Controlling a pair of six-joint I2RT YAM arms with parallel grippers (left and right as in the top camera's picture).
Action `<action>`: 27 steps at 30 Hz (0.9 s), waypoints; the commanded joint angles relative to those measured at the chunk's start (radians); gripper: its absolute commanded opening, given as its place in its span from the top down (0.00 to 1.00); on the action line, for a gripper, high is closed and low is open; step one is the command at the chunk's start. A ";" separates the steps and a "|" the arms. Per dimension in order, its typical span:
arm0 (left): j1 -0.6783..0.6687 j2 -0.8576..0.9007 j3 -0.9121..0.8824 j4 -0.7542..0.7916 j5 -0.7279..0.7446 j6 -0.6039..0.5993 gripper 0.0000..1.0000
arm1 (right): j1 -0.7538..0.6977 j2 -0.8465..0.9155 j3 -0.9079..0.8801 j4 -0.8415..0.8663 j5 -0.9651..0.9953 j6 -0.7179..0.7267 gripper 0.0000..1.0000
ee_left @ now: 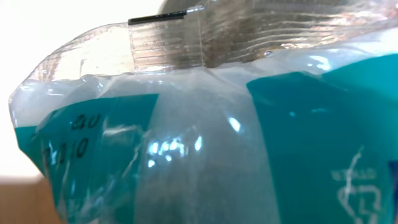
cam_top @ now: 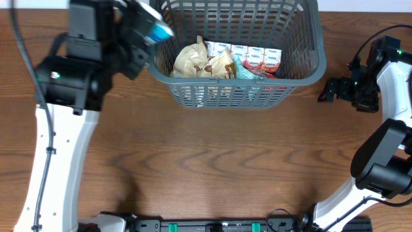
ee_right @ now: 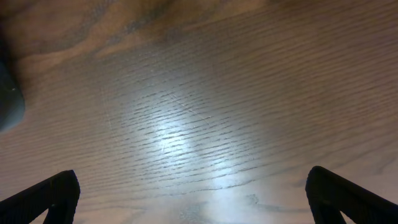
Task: Pack container
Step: 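Carry the teal snack bag into the basket with the left gripper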
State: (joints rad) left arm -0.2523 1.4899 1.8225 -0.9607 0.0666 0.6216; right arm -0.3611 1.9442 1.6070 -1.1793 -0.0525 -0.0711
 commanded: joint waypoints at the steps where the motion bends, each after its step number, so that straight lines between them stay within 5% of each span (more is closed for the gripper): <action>1: -0.084 -0.026 0.026 0.025 0.002 0.192 0.94 | 0.007 0.006 -0.003 0.005 0.003 -0.016 0.01; 10: -0.219 -0.006 0.026 0.192 0.001 0.340 0.94 | 0.007 0.006 -0.003 0.006 0.003 -0.016 0.01; 27: -0.217 0.277 0.026 0.409 -0.005 0.280 0.94 | 0.007 0.006 -0.003 0.001 0.003 -0.016 0.01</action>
State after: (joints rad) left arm -0.4732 1.7821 1.8221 -0.5816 0.0601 0.9375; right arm -0.3611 1.9442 1.6070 -1.1786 -0.0528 -0.0738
